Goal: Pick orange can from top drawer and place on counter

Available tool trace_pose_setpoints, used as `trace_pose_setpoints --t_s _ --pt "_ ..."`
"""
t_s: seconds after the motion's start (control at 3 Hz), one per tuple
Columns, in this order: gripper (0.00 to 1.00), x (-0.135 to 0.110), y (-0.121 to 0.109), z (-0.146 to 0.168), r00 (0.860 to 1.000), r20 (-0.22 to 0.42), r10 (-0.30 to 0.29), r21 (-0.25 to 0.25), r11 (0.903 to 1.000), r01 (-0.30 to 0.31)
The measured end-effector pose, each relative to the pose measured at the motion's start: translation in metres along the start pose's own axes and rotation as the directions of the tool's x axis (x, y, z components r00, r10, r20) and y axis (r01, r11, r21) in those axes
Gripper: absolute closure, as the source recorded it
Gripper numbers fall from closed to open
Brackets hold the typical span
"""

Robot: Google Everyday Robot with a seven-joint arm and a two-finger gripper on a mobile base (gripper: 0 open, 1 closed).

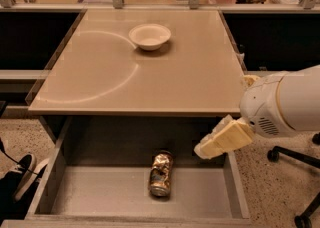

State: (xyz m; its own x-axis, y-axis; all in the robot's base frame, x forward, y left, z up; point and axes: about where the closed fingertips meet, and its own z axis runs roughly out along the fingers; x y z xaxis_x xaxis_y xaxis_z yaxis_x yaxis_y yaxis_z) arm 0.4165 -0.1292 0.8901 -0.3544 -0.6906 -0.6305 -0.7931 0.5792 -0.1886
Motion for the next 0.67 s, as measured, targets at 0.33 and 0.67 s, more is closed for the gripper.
trace_pose_setpoints --t_s 0.33,0.67 --pt "0.00 -0.013 -0.019 -0.003 0.999 0.047 -0.001 0.076 0.9971 -0.003" --pt "0.00 -0.008 -0.006 0.005 0.995 0.090 0.046 0.063 0.9966 -0.052"
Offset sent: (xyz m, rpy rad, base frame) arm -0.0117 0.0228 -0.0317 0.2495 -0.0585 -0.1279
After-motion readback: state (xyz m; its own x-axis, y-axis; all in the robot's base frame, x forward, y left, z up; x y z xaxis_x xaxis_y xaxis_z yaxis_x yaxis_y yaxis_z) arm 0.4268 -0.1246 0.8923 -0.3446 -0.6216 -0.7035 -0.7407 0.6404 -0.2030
